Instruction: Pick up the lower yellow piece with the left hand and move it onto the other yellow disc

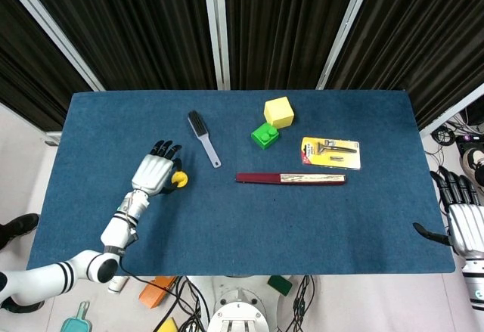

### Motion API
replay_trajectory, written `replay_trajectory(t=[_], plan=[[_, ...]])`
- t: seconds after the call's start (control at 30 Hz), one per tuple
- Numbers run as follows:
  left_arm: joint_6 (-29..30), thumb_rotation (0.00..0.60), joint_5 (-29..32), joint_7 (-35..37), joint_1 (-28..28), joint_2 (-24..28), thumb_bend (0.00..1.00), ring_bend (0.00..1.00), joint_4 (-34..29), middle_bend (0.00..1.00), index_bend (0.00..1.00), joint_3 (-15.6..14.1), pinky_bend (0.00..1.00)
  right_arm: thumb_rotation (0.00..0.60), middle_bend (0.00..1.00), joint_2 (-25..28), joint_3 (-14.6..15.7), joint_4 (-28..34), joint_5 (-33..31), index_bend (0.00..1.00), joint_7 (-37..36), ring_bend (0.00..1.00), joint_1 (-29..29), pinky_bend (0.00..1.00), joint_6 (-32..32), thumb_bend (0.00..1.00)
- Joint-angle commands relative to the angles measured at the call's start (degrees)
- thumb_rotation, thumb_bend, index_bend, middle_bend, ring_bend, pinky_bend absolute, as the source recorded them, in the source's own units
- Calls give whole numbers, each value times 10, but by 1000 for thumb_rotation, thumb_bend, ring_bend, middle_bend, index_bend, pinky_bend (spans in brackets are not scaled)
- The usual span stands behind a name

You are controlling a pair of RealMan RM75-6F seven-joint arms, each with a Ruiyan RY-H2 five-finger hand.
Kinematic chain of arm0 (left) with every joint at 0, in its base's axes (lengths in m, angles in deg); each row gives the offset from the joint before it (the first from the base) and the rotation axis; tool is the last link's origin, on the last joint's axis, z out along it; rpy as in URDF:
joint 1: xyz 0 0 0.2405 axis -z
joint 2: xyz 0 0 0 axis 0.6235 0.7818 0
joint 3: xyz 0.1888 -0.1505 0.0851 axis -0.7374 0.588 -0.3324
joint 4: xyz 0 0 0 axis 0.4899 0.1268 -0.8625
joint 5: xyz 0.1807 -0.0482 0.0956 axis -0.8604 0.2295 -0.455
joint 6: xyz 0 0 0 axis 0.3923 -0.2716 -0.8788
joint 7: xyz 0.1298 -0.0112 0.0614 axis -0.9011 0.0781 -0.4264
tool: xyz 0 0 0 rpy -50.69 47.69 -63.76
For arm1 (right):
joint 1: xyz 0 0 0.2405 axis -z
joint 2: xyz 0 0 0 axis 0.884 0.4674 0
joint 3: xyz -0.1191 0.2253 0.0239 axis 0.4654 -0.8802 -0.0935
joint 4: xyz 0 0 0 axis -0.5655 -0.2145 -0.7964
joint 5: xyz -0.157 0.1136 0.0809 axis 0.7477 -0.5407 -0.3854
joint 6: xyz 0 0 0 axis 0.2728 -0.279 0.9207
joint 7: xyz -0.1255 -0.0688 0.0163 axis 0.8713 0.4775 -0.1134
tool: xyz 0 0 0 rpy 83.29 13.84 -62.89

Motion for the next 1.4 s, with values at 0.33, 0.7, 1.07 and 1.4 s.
replay_trajectory(t=[0.33,0.7,1.07,1.4], plan=[[-9,600,14,2,9,-8,367,0,9,107,461,-11,0,600,0,0,-2,3,-4,0,6,0,-3,16,-5,224],[-3,600,13,3,10,-7,349,0,12,106,336,-19,0,600,0,1,-3,6,-7,0,9,0,-6,16,-12,224],[114,600,-13,71,-63,73,311,0,-53,106,259,-16,0,600,0,6,-4,7,-13,0,6,0,-7,16,-17,224],[251,599,-80,194,-189,162,186,7,-109,106,198,-63,0,600,0,5,-2,11,-1,0,6,0,-6,16,-9,224]])
